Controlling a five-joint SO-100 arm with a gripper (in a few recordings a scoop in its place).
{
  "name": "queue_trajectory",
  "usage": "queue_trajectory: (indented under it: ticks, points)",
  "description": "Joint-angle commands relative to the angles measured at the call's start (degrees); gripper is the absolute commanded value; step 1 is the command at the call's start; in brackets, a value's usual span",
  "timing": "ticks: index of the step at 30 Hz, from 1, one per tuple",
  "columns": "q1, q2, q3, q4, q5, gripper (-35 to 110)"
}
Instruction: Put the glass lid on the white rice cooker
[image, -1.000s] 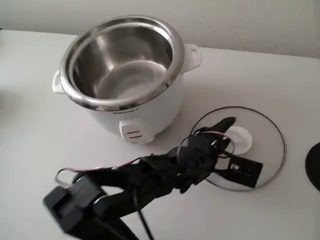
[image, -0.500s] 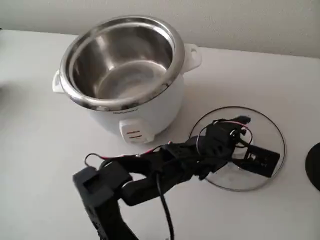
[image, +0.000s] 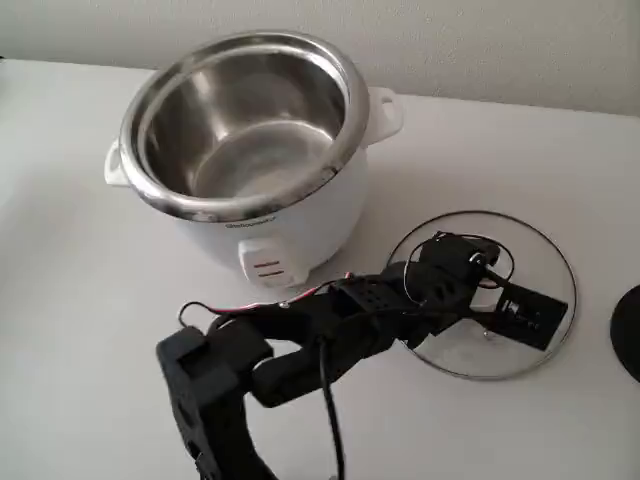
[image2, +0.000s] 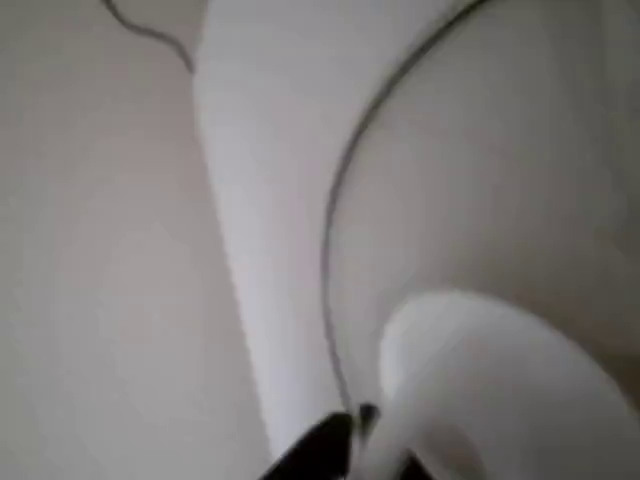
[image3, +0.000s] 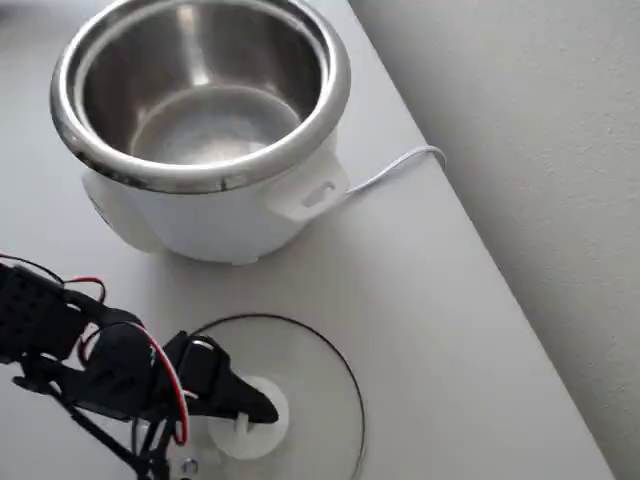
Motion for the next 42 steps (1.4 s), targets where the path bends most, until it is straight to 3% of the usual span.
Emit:
queue_trajectory:
  ticks: [1, 8, 17, 24, 34, 42]
  points:
    - [5.1, 18.5, -4.0, 5.4, 6.3, 0]
    - [10.3, 31.6, -2.2, 8.2, 11.1, 0]
    - [8.4, 39.2, -3.3, 7.2, 10.8, 0]
    - [7.0, 41.4, -15.2, 15.5, 11.1, 0]
    - [-2.0, 40.2, -38.1, 32.9, 10.0, 0]
    - [-14.8, 42.0, -44.9, 39.4, 9.8, 0]
